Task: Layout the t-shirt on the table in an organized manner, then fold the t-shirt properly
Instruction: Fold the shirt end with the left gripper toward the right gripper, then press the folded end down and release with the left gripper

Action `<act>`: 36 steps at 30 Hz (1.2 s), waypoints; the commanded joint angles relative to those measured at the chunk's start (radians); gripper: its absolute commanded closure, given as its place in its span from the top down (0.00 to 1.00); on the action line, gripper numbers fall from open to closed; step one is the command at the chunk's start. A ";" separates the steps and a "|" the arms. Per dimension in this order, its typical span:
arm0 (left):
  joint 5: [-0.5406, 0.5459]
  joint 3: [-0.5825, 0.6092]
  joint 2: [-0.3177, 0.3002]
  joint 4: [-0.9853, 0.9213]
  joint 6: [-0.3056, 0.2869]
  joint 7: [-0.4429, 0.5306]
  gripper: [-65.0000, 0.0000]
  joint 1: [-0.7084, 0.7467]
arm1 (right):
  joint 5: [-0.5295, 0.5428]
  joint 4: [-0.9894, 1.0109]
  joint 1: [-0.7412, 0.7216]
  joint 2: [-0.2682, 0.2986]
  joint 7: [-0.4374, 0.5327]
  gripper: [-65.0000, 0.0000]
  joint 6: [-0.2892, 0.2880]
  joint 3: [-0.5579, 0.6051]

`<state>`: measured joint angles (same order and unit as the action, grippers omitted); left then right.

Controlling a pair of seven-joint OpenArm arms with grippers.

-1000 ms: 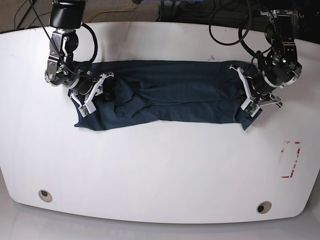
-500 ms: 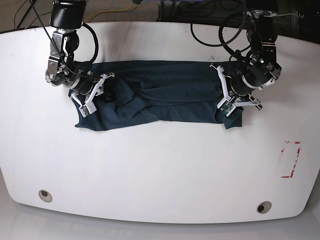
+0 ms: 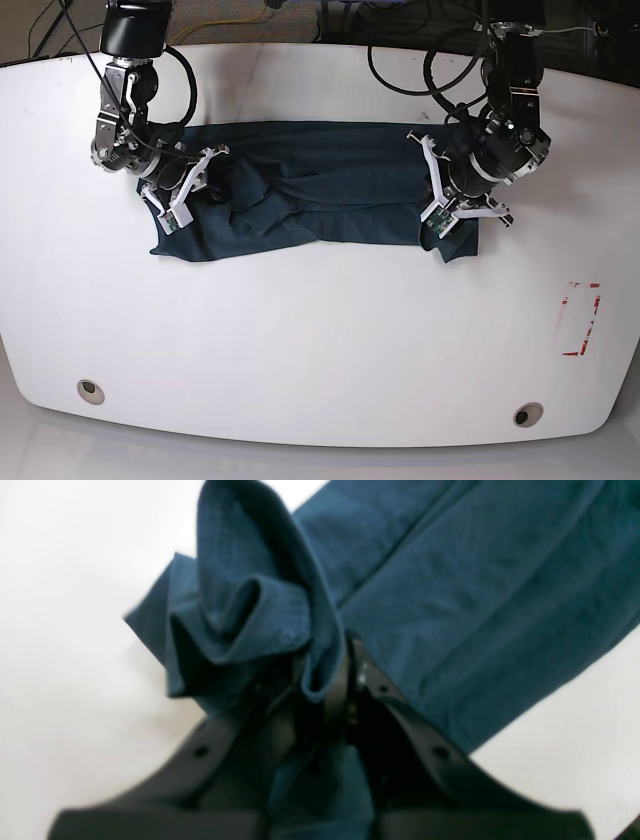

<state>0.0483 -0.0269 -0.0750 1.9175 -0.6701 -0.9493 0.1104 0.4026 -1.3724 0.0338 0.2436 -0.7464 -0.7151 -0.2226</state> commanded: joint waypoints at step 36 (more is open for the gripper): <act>-0.021 0.078 0.108 0.078 0.003 -0.106 0.32 -0.084 | -0.083 0.011 0.008 0.004 -0.094 0.18 0.017 0.007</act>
<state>0.0166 0.0467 0.0299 1.9614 -0.6674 -1.0531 0.0463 0.4026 -1.3724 0.0334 0.2436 -0.7460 -0.7151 -0.2214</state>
